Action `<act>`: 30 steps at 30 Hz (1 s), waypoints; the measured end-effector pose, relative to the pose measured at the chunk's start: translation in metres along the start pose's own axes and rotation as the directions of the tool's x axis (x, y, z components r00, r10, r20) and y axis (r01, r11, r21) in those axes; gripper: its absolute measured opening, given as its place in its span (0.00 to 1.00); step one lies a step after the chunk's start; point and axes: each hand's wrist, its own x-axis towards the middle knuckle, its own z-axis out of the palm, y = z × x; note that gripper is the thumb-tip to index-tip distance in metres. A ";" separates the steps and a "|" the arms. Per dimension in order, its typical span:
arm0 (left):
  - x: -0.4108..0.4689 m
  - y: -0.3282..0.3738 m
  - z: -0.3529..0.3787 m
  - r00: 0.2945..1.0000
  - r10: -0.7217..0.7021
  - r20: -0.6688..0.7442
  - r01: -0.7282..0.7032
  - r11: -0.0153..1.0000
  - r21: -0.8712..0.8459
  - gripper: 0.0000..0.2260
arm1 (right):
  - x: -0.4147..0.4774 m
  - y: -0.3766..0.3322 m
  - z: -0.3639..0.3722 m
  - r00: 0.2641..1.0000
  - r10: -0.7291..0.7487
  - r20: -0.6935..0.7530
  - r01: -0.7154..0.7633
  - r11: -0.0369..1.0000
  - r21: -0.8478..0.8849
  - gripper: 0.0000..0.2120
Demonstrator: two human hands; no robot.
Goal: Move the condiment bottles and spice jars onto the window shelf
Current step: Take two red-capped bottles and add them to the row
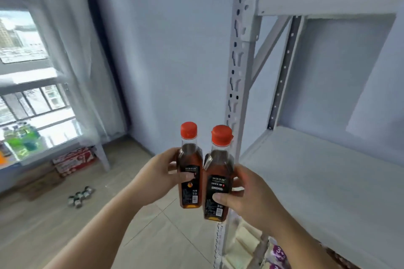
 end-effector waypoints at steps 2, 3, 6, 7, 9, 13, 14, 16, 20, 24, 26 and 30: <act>-0.011 -0.023 -0.038 0.999 -0.031 -0.043 0.031 1.000 -0.004 0.21 | 0.015 -0.025 0.031 1.000 -0.019 0.024 0.019 1.000 -0.009 0.21; -0.016 -0.034 -0.055 0.997 -0.042 -0.061 0.042 0.999 0.000 0.21 | 0.023 -0.034 0.046 0.999 -0.027 0.029 0.027 1.000 -0.006 0.20; -0.032 -0.066 -0.105 0.992 -0.075 -0.099 0.077 0.997 0.014 0.21 | 0.043 -0.060 0.092 0.997 -0.061 0.054 0.061 0.998 0.001 0.20; -0.038 -0.078 -0.121 0.990 -0.085 -0.113 0.086 0.996 0.012 0.21 | 0.050 -0.069 0.109 0.995 -0.077 0.062 0.077 0.997 0.005 0.20; -0.050 -0.100 -0.150 0.982 -0.106 -0.154 0.110 0.994 0.018 0.20 | 0.062 -0.088 0.143 0.990 -0.104 0.095 0.102 0.994 0.030 0.19; -0.074 -0.139 -0.198 0.958 -0.158 -0.238 0.164 0.986 0.004 0.20 | 0.078 -0.124 0.202 0.963 -0.161 0.214 0.151 0.987 0.063 0.19; -0.080 -0.147 -0.209 0.951 -0.170 -0.259 0.176 0.984 -0.002 0.20 | 0.081 -0.132 0.214 0.956 -0.173 0.236 0.161 0.985 0.069 0.19; -0.091 -0.161 -0.228 0.937 -0.187 -0.295 0.193 0.981 -0.011 0.22 | 0.089 -0.147 0.236 0.942 -0.193 0.273 0.175 0.981 0.090 0.18; -0.107 -0.187 -0.257 0.893 -0.250 -0.374 0.251 0.967 -0.049 0.22 | 0.109 -0.168 0.270 0.907 -0.243 0.345 0.222 0.970 0.100 0.18; -0.117 -0.209 -0.280 0.851 -0.315 -0.421 0.314 0.947 -0.073 0.21 | 0.133 -0.189 0.298 0.873 -0.291 0.391 0.269 0.957 0.112 0.18; -0.118 -0.219 -0.294 0.835 -0.331 -0.439 0.333 0.940 -0.075 0.21 | 0.146 -0.200 0.312 0.855 -0.312 0.414 0.286 0.950 0.124 0.18; -0.108 -0.240 -0.327 0.806 -0.332 -0.490 0.334 0.938 -0.087 0.22 | 0.180 -0.224 0.343 0.809 -0.351 0.472 0.328 0.935 0.134 0.16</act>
